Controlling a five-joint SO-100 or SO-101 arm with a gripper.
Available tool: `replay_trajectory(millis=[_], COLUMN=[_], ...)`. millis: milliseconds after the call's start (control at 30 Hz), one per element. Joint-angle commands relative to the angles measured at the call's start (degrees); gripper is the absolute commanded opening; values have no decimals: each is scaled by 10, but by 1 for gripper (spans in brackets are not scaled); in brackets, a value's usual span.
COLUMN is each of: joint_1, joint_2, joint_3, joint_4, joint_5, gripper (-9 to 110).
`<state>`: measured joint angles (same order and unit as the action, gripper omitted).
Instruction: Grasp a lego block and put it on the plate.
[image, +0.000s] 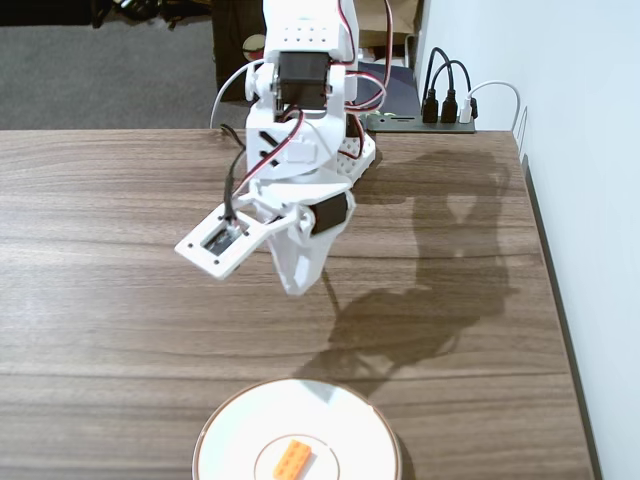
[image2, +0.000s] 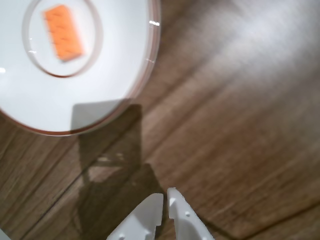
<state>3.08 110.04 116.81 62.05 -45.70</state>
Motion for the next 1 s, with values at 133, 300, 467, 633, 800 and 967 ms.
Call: replay_trajectory(millis=[133, 300, 467, 633, 800, 967], joint_1=[0, -5, -5, -3, 7, 5], joint_2=[120, 198, 272, 352, 416, 475], joint_3=[104, 181, 250, 328, 374, 407], joint_4=[-26, -40, -52, -76, -80, -68], joint_5=[105, 206, 277, 337, 358, 363], gripper=[0, 0, 0, 0, 0, 0])
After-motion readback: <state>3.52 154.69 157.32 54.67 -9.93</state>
